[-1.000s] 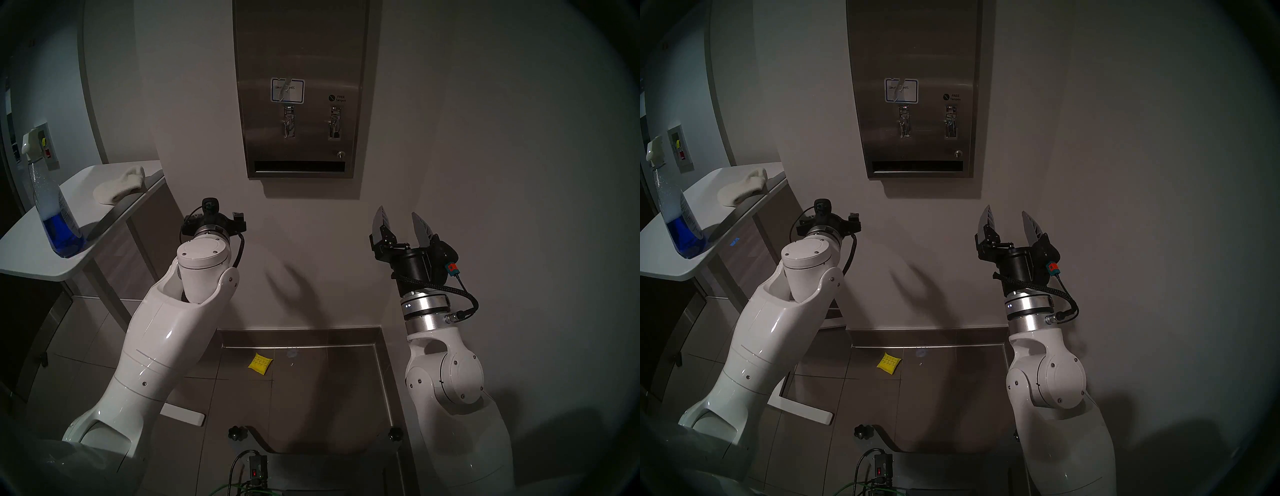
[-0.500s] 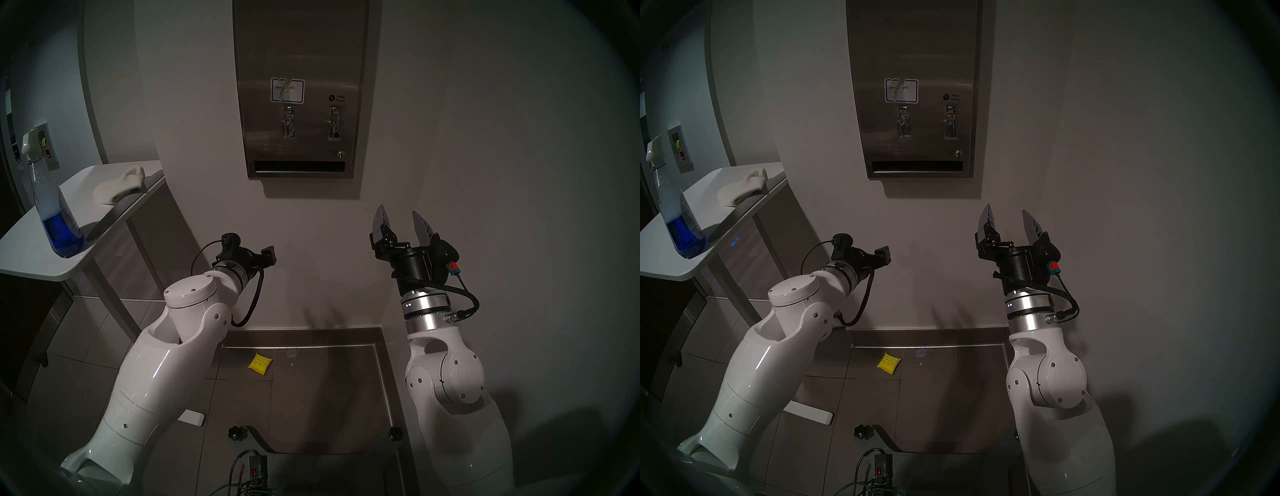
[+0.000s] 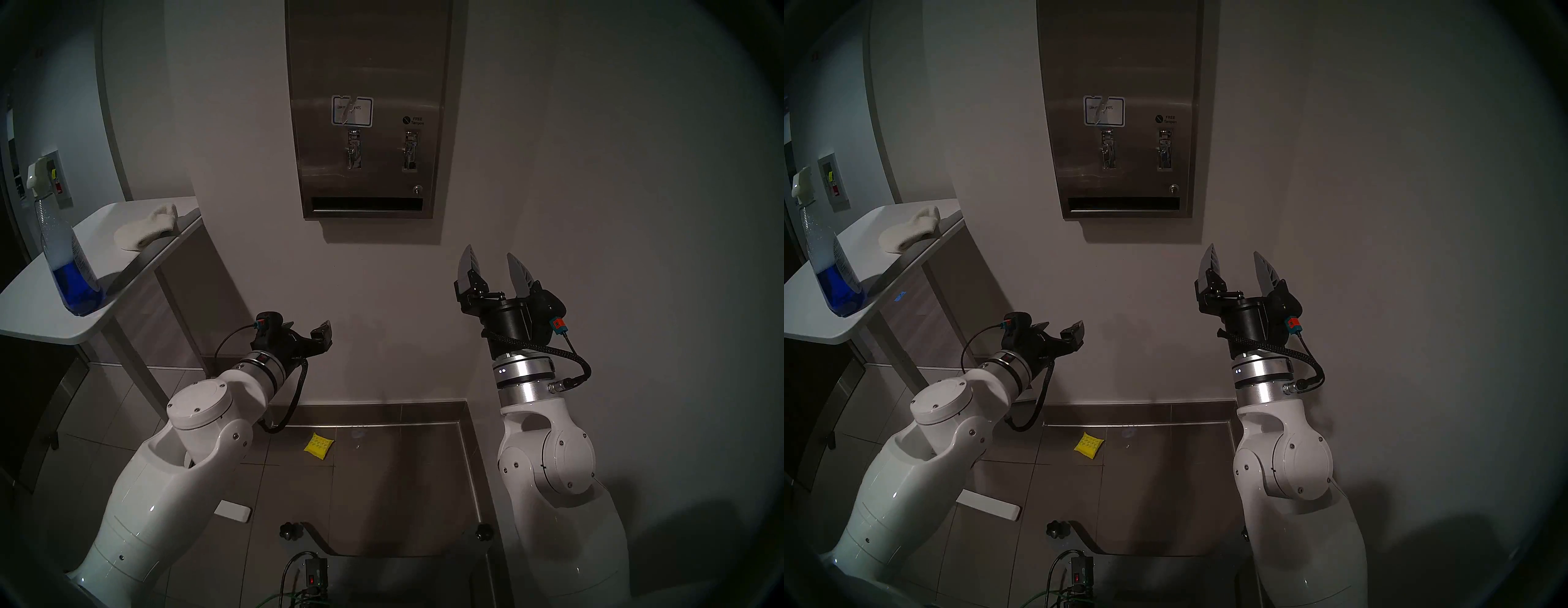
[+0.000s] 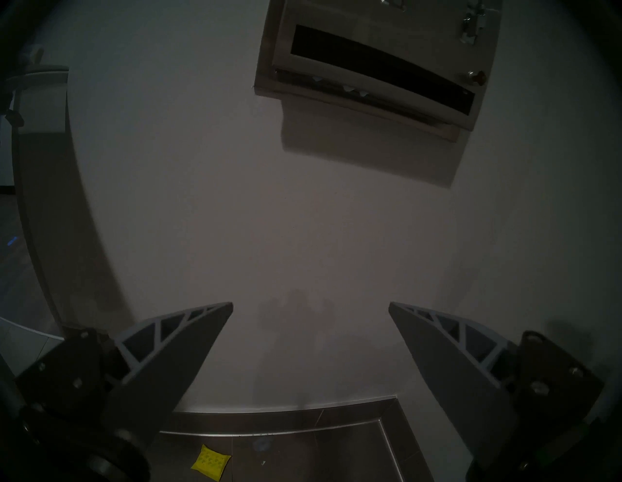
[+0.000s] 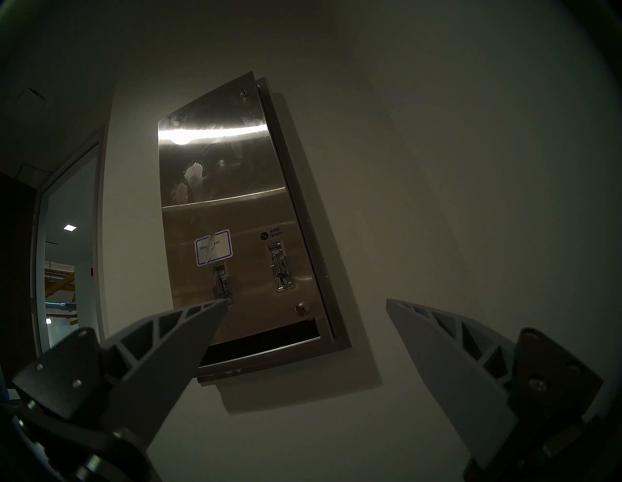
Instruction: Pick up the cloth and wipe the surface
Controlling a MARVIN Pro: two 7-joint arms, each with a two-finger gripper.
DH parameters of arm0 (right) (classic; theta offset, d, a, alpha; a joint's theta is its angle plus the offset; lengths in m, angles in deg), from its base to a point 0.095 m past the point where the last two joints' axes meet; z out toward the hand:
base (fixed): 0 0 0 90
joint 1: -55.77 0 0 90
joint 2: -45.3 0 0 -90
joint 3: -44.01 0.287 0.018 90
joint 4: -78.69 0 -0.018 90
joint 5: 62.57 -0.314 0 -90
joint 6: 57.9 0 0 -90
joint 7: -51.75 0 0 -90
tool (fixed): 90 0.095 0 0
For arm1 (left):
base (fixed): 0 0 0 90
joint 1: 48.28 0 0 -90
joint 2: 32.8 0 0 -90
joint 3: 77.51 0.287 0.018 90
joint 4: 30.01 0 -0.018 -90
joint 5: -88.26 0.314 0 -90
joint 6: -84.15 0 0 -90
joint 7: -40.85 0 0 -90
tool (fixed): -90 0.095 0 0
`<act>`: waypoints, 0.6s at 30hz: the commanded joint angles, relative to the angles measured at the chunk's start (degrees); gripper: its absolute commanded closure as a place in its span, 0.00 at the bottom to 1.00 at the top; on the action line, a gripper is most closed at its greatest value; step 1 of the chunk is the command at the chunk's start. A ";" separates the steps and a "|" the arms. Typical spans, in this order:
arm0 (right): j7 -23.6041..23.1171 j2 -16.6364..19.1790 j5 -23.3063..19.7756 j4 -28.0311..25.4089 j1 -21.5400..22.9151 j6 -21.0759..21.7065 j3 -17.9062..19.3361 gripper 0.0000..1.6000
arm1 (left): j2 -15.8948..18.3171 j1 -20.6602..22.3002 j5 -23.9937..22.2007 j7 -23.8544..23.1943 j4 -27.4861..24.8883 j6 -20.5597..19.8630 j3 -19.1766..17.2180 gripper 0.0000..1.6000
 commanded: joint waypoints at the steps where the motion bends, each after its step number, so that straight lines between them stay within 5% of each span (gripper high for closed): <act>1: 0.02 -0.13 0.23 -2.68 0.41 -0.09 -0.10 0.00 | -0.51 -1.98 2.80 -6.15 -1.08 7.74 -3.70 0.00; 18: 0.09 -0.38 0.52 -3.16 0.12 0.46 0.00 0.00 | -3.05 -2.37 0.76 -14.36 2.47 18.06 -5.47 0.00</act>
